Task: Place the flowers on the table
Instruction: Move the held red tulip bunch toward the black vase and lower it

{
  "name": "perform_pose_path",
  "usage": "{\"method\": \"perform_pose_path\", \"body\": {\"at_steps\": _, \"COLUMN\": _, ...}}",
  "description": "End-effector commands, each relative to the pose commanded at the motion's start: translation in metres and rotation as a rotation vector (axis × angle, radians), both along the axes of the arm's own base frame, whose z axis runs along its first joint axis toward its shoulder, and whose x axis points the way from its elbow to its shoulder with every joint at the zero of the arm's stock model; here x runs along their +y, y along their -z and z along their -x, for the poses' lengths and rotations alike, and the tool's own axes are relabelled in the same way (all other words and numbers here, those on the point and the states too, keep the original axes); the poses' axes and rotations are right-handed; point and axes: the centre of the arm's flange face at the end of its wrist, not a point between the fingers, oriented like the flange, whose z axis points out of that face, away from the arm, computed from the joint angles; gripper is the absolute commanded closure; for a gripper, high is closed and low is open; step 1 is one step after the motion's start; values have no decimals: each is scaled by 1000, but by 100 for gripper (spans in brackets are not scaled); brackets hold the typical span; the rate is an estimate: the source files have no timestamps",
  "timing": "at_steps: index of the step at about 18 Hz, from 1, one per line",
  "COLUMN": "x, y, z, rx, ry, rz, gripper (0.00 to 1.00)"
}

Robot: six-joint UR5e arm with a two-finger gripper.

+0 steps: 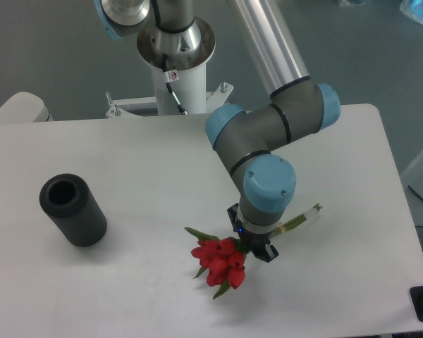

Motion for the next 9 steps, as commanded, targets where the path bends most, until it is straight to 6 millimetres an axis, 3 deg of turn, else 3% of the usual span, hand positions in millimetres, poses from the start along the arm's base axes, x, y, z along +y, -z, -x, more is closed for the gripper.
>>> {"method": "perform_pose_path", "body": {"at_steps": 9, "x": -22, "y": 6, "z": -42, "rx": -39, "ry": -175, "rz": 26, "gripper": 97}}
